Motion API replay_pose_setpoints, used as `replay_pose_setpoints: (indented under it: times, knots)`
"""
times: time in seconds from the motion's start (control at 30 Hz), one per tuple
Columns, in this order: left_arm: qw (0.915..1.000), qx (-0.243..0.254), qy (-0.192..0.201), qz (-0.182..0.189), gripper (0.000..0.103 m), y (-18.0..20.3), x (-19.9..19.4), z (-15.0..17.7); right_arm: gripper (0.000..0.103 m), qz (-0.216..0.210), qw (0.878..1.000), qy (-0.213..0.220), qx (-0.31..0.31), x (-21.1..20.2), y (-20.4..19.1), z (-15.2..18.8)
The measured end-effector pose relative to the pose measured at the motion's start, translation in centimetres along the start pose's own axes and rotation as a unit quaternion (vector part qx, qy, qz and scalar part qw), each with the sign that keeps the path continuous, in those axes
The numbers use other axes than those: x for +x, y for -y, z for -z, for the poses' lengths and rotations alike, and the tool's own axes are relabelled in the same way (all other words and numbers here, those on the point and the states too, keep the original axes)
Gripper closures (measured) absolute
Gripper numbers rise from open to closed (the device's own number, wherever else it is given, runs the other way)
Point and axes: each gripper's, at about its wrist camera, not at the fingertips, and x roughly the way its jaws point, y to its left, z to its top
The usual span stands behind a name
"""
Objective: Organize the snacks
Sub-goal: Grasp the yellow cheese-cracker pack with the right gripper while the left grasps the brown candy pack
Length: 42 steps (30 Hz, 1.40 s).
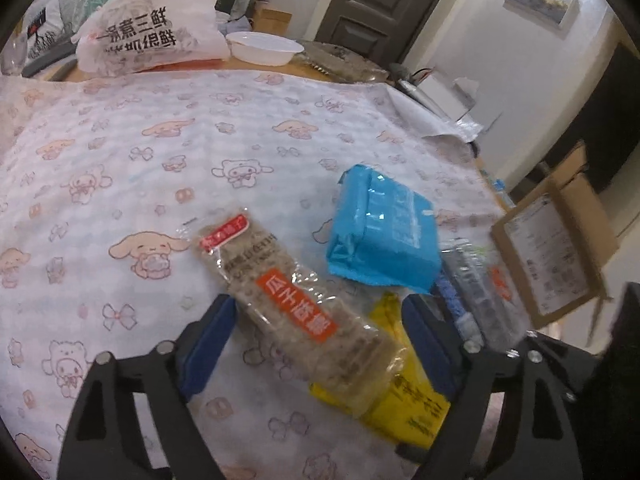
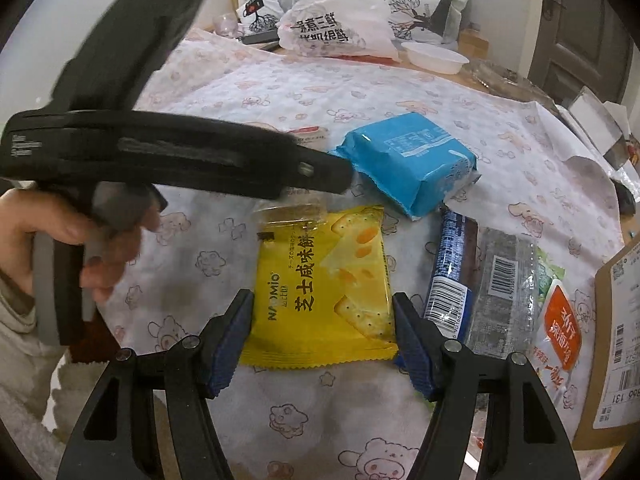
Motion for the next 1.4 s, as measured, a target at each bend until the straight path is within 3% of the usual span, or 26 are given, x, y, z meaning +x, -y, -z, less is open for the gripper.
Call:
replay_pose_setpoints:
  times: [0.1, 0.27, 0.47, 0.63, 0.73, 0.9, 1.0, 1.4]
  knots:
    - [0.9993, 0.018, 0.005, -0.033, 0.032, 0.5, 0.1, 0.2, 0.038, 0.002, 1.000, 0.001, 0.004, 0.0, 0.2, 0.1]
    - [0.9989, 0.026, 0.006, -0.038, 0.048, -0.8, -0.9, 0.8, 0.038, 0.008, 1.000, 0.001, 0.001, -0.2, 0.3, 0.3]
    - [0.9980, 0.040, 0.000, -0.050, 0.059, -2.5, -2.8, 2.7, 0.038, 0.015, 1.000, 0.005, 0.003, -0.5, 0.3, 0.2]
    - [0.9975, 0.039, -0.001, -0.060, 0.059, -3.0, -3.6, 3.3, 0.038, 0.018, 1.000, 0.007, 0.005, -0.6, 0.3, 0.1]
    - [0.9971, 0.038, 0.003, -0.066, 0.049, -2.9, -3.4, 2.9, 0.038, 0.017, 1.000, 0.010, 0.008, -0.6, 0.4, -0.3]
    - [0.9957, 0.032, 0.018, -0.085, 0.048, -2.8, -1.9, 1.4, 0.038, 0.012, 1.000, 0.012, 0.006, 0.0, 0.6, -1.0]
    - [0.9921, 0.044, 0.025, -0.115, 0.062, -2.7, -1.3, 0.9, 0.038, 0.006, 1.000, 0.013, 0.001, 0.4, 0.5, -1.4]
    - [0.9949, 0.039, 0.031, -0.088, 0.064, -3.5, -3.5, 2.0, 0.038, -0.010, 1.000, 0.026, -0.006, -0.1, -0.3, -1.9]
